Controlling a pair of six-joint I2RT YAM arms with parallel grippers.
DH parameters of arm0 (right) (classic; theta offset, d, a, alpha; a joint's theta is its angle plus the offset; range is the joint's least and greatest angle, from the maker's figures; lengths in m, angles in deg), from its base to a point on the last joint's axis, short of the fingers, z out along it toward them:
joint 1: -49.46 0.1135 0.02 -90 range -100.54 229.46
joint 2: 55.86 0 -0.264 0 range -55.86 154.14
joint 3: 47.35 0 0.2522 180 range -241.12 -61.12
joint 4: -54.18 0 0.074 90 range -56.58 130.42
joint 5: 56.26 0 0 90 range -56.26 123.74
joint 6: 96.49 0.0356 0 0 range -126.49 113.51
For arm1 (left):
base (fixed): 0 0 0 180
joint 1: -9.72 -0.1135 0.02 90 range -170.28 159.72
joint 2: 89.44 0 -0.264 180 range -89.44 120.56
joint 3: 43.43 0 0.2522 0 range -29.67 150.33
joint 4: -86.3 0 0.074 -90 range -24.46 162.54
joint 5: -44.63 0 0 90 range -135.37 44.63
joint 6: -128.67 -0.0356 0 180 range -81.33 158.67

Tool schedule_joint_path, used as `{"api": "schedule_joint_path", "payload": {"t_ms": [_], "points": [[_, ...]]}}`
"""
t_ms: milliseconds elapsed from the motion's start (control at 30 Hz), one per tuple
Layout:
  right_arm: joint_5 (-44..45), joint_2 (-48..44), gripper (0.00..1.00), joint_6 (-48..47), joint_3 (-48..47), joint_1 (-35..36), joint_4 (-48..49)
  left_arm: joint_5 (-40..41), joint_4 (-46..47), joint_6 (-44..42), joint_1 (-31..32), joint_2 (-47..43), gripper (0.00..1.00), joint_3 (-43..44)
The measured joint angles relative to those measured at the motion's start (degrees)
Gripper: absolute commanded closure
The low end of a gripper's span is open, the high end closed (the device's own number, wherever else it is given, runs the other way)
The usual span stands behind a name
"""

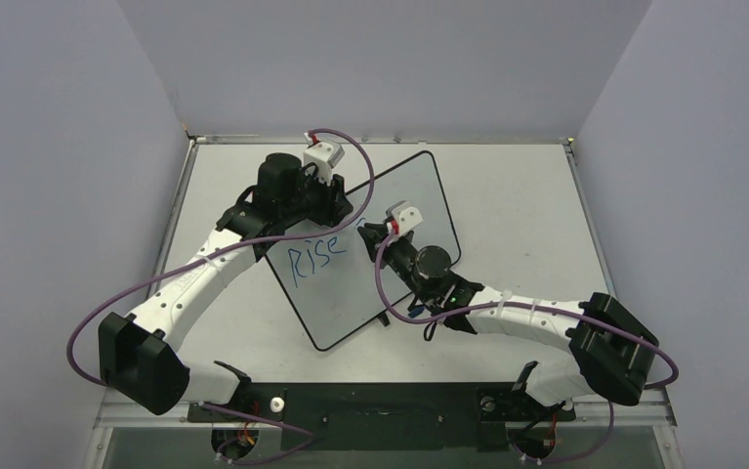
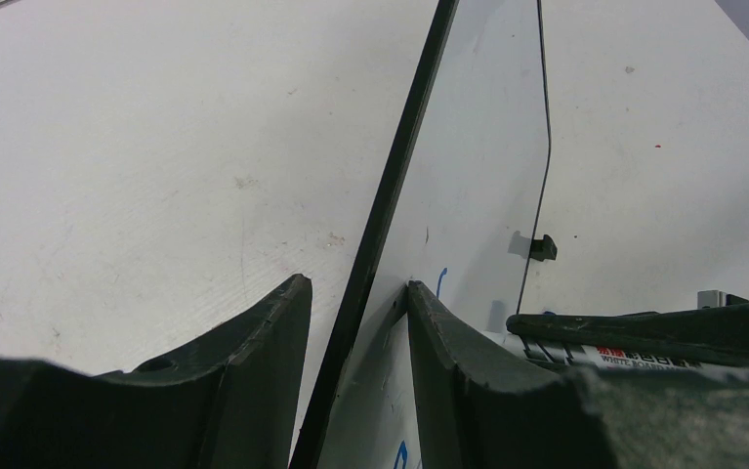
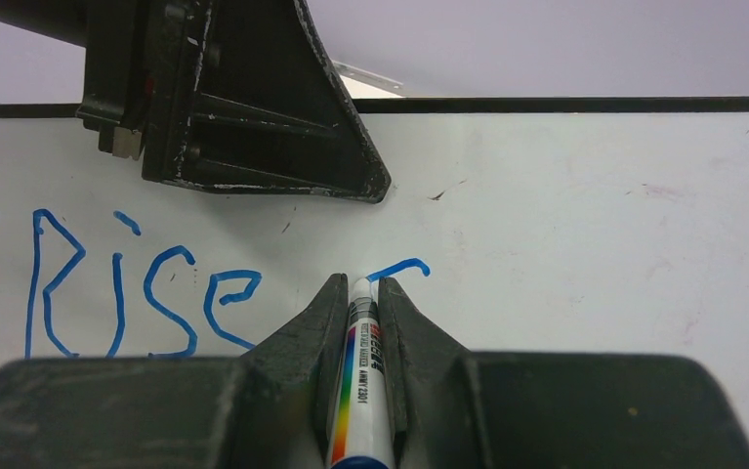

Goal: Write a sentence on the whiteboard

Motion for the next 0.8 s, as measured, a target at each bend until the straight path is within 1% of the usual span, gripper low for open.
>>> {"api": "schedule_joint_path", "payload": {"t_ms": [300,800], "points": [[0.31,-0.09,1.0,0.07,0.57,0.31,-0.07,0.04,0.04,-0.04,0.0,0.0,1.0,-0.13],[3.87,-2.14,1.0,-0.26,2.78,0.55,-3.48,0.2,0.28,-0.02,0.0,-0.13,1.0,-0.44]]}}
